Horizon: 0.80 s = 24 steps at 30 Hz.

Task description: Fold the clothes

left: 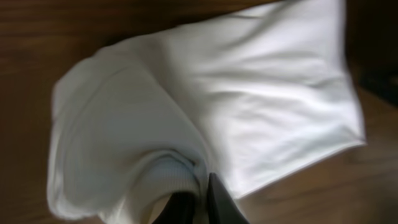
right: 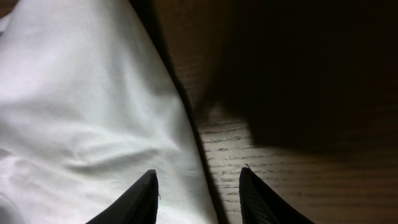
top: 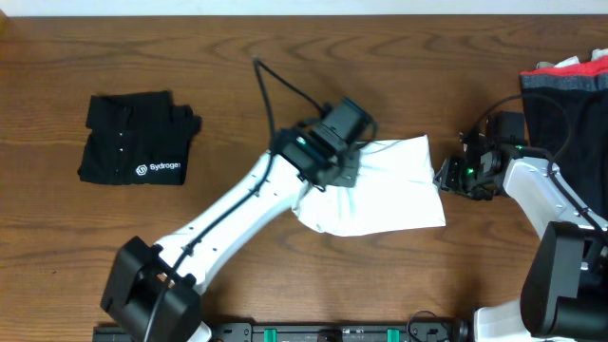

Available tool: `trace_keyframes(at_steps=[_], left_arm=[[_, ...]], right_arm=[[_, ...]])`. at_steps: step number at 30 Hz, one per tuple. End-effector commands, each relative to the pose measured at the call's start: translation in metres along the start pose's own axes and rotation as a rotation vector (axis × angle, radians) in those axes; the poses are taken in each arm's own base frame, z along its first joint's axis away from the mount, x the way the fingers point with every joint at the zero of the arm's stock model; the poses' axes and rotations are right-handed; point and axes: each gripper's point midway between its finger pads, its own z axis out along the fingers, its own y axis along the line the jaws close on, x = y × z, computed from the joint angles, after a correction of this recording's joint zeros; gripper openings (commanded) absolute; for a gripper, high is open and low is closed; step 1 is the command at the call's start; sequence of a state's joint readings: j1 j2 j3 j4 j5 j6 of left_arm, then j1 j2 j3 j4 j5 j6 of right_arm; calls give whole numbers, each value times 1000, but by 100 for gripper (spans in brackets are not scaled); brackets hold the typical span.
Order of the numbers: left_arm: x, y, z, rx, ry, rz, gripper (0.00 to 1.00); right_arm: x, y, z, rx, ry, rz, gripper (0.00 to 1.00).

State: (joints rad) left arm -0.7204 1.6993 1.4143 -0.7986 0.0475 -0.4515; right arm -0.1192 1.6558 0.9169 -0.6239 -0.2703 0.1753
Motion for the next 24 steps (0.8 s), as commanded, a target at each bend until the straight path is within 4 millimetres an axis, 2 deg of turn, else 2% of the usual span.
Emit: trace_keyframes(at_steps=[1, 7, 17, 21, 24], left_arm=[[-17, 32, -13, -59, -32, 9, 6], [-22, 91, -24, -134, 1, -10, 6], [-11, 175, -41, -261, 93, -32, 6], [-22, 176, -56, -250, 46, -21, 6], [-37, 161, -71, -233, -6, 7, 6]], right_arm=[[0, 2, -1, -19, -3, 10, 41], [0, 2, -1, -19, -2, 10, 41], [0, 2, -1, -18, -1, 11, 41], [0, 2, -1, -19, -1, 11, 41], [0, 2, -1, -19, -3, 10, 42]])
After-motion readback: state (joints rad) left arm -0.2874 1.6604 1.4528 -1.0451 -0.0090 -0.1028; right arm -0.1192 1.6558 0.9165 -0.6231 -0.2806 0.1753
